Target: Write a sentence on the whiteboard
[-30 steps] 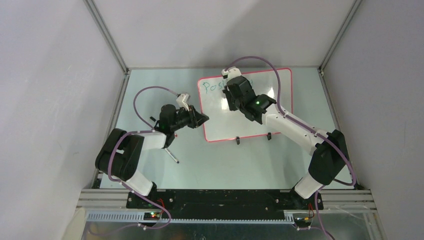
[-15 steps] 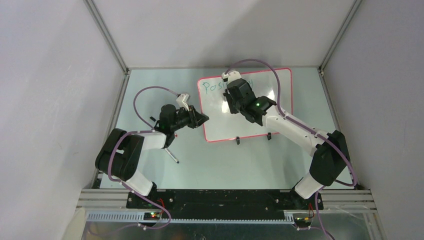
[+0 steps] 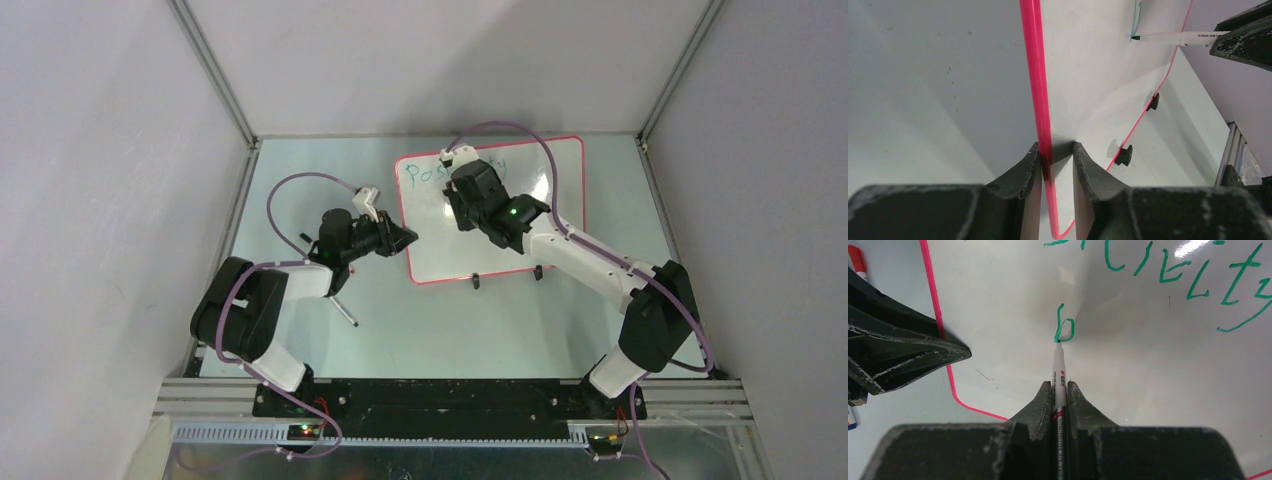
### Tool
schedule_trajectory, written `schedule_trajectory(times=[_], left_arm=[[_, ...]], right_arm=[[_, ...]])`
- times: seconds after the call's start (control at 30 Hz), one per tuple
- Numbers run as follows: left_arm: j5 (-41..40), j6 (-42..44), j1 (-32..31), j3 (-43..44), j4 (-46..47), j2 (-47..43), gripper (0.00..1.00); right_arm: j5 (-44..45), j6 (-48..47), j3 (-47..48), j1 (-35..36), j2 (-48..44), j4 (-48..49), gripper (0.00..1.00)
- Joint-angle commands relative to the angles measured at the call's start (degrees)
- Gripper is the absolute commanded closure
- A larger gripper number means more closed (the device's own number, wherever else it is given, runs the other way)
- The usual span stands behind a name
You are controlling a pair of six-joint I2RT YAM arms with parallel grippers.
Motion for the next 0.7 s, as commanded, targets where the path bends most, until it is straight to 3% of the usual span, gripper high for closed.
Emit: schedule_trajectory(times=[0.0, 0.37, 0.67], left_arm=[[-1.03, 2.35, -0.36, 1.62, 0.52, -0.58, 0.74], [-0.97, 2.25, -0.27, 1.64, 0.61, -0.54, 0.74], [-0.99, 2.25, -0.34, 1.63, 0.69, -0.53, 0.74]], right_arm=[[-1.27, 0.51, 1.36, 0.30, -1.85, 0.62, 1.00], [-0.34, -0.18, -3.64, -1.12, -10.04, 3.34, 1.00], [0.03, -0.64, -3.83, -2.50, -8.34, 5.58, 1.00]])
